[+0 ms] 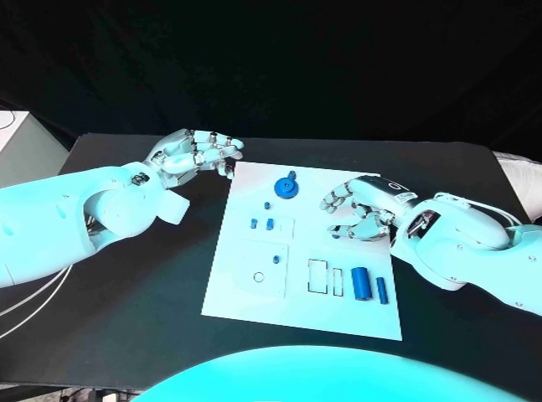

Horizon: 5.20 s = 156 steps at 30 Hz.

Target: Assemble the parts on the task board

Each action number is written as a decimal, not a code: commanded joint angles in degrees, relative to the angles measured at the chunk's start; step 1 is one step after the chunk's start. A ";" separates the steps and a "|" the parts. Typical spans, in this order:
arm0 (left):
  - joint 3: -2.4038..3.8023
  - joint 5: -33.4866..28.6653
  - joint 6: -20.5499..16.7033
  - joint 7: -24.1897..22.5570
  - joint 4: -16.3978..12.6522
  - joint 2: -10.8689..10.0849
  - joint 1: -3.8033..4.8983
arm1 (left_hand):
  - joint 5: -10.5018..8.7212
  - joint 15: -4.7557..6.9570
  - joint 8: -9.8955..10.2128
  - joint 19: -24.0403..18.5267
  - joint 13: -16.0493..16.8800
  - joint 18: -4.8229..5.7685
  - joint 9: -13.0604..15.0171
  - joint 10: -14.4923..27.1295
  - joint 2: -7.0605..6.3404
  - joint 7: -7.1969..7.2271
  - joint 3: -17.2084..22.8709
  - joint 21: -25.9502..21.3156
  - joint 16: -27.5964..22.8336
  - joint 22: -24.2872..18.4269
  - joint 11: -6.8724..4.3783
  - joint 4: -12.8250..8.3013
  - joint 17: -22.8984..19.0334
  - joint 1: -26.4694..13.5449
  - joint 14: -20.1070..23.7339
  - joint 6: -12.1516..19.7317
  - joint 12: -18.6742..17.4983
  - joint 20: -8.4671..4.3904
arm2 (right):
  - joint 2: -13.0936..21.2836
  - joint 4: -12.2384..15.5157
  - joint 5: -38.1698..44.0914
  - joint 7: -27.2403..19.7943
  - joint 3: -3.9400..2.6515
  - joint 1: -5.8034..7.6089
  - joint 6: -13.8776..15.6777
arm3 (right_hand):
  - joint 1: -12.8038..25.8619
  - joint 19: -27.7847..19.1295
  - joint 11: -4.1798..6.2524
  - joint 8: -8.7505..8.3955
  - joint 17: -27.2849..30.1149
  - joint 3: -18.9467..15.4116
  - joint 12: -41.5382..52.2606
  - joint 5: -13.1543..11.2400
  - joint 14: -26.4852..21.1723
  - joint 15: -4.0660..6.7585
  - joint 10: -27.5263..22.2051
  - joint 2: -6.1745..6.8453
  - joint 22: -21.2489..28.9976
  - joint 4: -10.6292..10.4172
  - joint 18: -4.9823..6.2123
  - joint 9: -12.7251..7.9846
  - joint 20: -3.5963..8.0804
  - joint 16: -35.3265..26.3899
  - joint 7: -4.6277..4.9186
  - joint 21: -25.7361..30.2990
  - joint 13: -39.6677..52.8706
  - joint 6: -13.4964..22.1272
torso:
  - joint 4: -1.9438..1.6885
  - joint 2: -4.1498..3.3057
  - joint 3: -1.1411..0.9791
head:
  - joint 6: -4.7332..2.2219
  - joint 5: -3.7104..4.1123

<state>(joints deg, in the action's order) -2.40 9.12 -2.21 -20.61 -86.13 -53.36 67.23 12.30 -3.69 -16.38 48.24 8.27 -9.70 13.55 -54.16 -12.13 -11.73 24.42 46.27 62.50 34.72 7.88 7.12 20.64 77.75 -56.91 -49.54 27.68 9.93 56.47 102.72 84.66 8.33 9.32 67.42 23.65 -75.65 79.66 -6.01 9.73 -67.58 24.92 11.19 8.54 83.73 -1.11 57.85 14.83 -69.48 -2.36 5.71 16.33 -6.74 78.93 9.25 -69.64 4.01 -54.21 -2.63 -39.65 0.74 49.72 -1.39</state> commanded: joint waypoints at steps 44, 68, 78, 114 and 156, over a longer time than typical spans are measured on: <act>0.02 -0.24 1.90 -0.08 0.02 0.05 -0.15 | -0.11 -0.36 0.18 0.54 0.11 -0.73 -0.11 0.66 0.20 -0.07 -0.45 -0.44 -0.28 -0.21 0.06 0.64 -0.07 0.30 -0.01 0.54 0.24 -0.02 | -0.71 -2.34 5.26 1.68 0.21 -1.94 -2.55 | -5.28 1.26 1.82 0.38 1.51 0.76 3.12 0.48 1.51 1.50 7.90 -2.47 -2.33 -7.31 -0.93 1.12 1.16 0.29 -1.49 -0.71 -0.09 -6.99 | -0.07 -0.15 -0.14 | 0.28 -0.06; 0.02 -0.24 1.92 0.07 0.19 0.02 -0.15 | -0.10 -0.37 0.17 0.56 0.12 -0.73 -0.11 0.70 0.25 -0.07 -0.48 -0.50 -0.29 -0.25 0.07 0.73 -0.07 0.29 0.00 0.57 0.27 -0.01 | 0.75 -0.06 -5.38 1.26 0.09 -1.31 3.17 | -5.85 2.71 3.27 3.18 0.17 7.22 2.12 -2.89 1.94 2.72 12.69 -4.71 -5.44 -5.35 -1.59 3.62 2.34 1.28 -2.80 -3.59 0.72 -9.54 | -0.07 -0.08 -0.11 | 0.28 -0.07; 0.02 -0.25 1.92 0.18 0.25 0.05 -0.16 | -0.10 -0.37 0.17 0.56 0.12 -0.73 -0.11 0.70 0.25 -0.07 -0.48 -0.50 -0.29 -0.25 0.07 0.73 -0.07 0.29 0.00 0.57 0.27 -0.01 | 0.29 2.97 -15.37 -1.99 0.05 -0.24 2.55 | -4.42 2.34 3.14 3.39 0.88 7.14 1.47 -2.44 1.77 2.63 12.81 -4.23 -4.92 -5.34 -1.45 4.13 2.34 1.00 -2.74 -2.87 0.80 -9.05 | -0.07 -0.13 -0.11 | 0.28 -0.57; 0.01 -0.45 1.63 -0.21 0.28 0.83 -0.22 | -0.06 -0.35 0.10 0.69 0.18 -0.75 -0.11 0.76 0.37 -0.05 -0.52 -0.67 -0.29 -0.38 0.04 0.83 -0.06 0.53 0.00 0.60 0.40 0.01 | -16.01 -1.85 5.09 -0.92 0.85 -6.18 1.39 | -4.26 2.15 3.08 3.61 1.03 7.71 0.53 -0.60 1.69 2.60 12.82 -3.92 -4.88 -4.03 -1.39 4.77 2.32 0.92 -2.55 -2.58 0.91 -8.46 | 0.00 -0.16 -0.16 | 0.28 -3.52; 0.01 -0.46 1.93 0.26 0.68 1.04 -0.29 | -0.07 -0.36 0.07 0.75 0.20 -0.75 -0.11 0.84 0.40 -0.06 -0.62 -0.79 -0.30 -0.46 0.06 1.00 -0.05 0.51 0.02 0.65 0.46 0.02 | -17.70 -1.99 8.82 2.03 1.05 -8.35 -1.14 | -4.05 2.28 3.03 3.68 1.04 7.80 0.34 -0.46 1.71 2.55 13.00 -3.67 -5.15 -3.63 -1.45 4.97 2.29 0.95 -2.46 -2.81 1.02 -8.36 | -0.04 -0.14 -0.11 | 0.28 -3.79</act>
<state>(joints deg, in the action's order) -2.42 8.96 -1.39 -20.12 -85.39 -52.40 66.96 12.30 -3.69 -16.38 48.64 8.39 -9.70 13.49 -53.75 -11.85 -11.94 23.70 45.82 62.50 34.30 7.89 7.83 20.64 78.03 -56.91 -49.34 27.91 9.94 38.88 100.92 91.81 9.48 10.28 59.27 23.13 -79.61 82.17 -3.42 13.30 -66.62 32.81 11.46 7.89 84.13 1.14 70.08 11.34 -74.55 -6.30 4.84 21.21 -4.50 80.04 6.95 -72.34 4.93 -62.24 -2.68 -39.78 0.63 50.01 -5.17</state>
